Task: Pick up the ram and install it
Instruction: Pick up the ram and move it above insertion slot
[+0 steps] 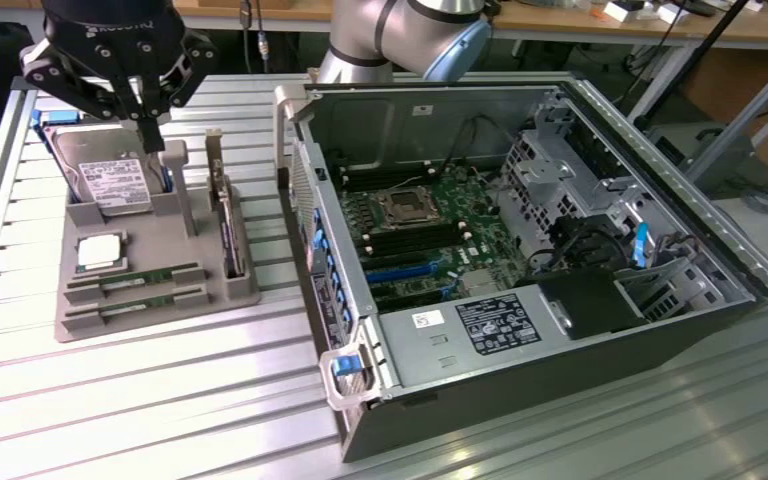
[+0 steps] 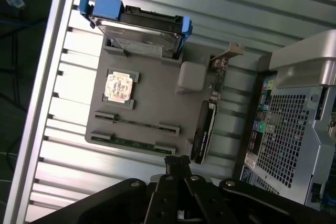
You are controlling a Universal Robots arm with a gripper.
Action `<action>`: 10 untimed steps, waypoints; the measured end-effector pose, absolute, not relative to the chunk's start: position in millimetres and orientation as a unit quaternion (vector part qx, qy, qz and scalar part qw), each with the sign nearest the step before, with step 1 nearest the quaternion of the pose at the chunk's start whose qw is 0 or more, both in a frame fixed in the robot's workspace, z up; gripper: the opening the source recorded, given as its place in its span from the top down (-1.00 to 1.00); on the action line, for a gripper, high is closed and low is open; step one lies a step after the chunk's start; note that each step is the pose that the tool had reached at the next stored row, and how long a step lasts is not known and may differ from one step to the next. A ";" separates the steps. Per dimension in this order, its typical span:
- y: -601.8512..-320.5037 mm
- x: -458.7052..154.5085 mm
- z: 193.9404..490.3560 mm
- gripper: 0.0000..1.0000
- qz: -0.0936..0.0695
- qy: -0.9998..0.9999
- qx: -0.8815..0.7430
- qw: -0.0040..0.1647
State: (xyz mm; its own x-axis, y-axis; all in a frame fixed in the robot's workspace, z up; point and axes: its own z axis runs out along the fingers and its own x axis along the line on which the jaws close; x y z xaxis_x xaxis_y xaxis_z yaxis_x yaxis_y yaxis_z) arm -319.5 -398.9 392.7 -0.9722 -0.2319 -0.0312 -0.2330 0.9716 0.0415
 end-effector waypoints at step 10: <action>-398.9 -319.5 392.7 0.80 0.023 0.988 -0.155 0.012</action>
